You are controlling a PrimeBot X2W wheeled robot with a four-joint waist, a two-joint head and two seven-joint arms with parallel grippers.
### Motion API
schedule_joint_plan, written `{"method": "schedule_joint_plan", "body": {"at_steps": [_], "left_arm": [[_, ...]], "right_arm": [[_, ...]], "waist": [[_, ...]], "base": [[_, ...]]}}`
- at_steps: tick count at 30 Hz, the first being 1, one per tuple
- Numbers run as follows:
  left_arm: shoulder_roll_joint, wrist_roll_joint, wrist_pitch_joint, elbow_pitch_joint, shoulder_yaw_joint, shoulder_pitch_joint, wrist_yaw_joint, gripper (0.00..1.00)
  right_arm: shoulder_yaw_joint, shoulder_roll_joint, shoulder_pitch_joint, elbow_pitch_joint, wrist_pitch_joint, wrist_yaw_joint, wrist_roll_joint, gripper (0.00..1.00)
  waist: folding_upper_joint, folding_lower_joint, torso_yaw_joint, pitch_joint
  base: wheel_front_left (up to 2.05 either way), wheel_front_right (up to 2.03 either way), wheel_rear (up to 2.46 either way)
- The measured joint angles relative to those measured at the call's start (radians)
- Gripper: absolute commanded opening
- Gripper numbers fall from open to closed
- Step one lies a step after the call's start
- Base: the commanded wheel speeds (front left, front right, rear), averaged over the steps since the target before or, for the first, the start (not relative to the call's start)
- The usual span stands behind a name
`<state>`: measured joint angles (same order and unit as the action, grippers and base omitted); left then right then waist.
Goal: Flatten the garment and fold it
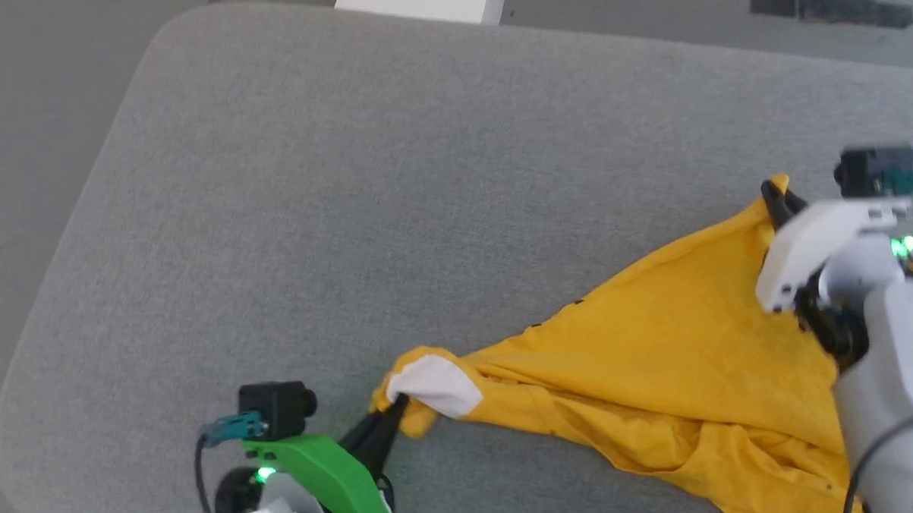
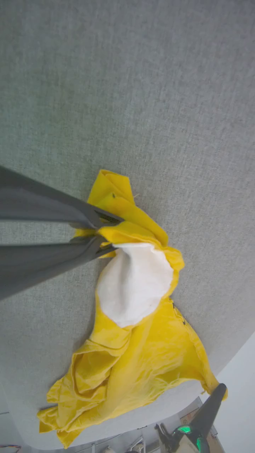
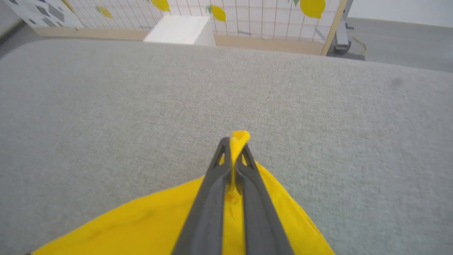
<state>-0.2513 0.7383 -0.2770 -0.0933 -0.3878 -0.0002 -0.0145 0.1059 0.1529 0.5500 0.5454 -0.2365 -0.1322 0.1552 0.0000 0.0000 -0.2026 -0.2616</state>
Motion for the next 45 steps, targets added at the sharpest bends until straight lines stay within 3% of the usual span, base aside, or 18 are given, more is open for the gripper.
{"method": "schedule_joint_plan", "body": {"at_steps": [6,13,19,24,30,36,40,45], "left_arm": [[-0.024,-0.062,0.101,-0.022,0.038,0.0,-0.008,0.0],[-0.074,-0.108,0.151,-0.044,0.061,-0.029,0.006,0.0],[-0.115,-0.113,0.146,-0.06,0.083,-0.125,0.044,0.0],[-0.166,-0.119,0.103,-0.078,0.101,-0.263,0.076,0.0],[-0.203,-0.126,0.062,-0.074,0.113,-0.487,0.108,0.0],[-0.206,-0.122,0.058,-0.017,0.122,-0.728,0.122,0.0],[-0.216,-0.123,0.052,0.046,0.105,-0.884,0.13,0.0],[-0.278,-0.175,0.03,0.14,0.041,-1.07,0.138,0.0]], "right_arm": [[0.045,-0.034,-0.23,-0.257,0.098,0.0,0.071,0.0],[0.107,-0.069,-0.411,-0.538,0.042,0.0,0.085,0.0],[0.12,-0.059,-0.429,-0.728,-0.063,0.0,0.068,0.0],[0.108,0.028,-0.358,-0.809,-0.15,0.0,0.062,0.0],[0.077,0.118,-0.165,-0.838,-0.242,0.0,0.062,0.0],[0.024,0.185,0.028,-0.771,-0.302,0.0,0.063,0.0],[-0.008,0.192,0.184,-0.688,-0.322,0.0,0.064,0.0],[-0.018,0.188,0.392,-0.56,-0.33,0.0,0.029,0.0]], "waist": [[0.0,0.0,0.047,0.048],[0.0,0.0,0.121,0.099],[0.0,0.0,0.183,0.137],[0.0,0.0,0.226,0.159],[0.0,0.0,0.258,0.158],[0.0,0.0,0.267,0.115],[0.0,0.0,0.275,0.072],[0.0,0.0,0.288,0.006]], "base": [[0.0,0.0,0.0],[0.0,0.0,0.0],[0.0,0.0,0.0],[0.0,0.0,0.0],[0.0,0.0,0.0],[0.0,0.0,0.0],[0.0,0.0,0.0],[0.0,0.0,0.0]]}}
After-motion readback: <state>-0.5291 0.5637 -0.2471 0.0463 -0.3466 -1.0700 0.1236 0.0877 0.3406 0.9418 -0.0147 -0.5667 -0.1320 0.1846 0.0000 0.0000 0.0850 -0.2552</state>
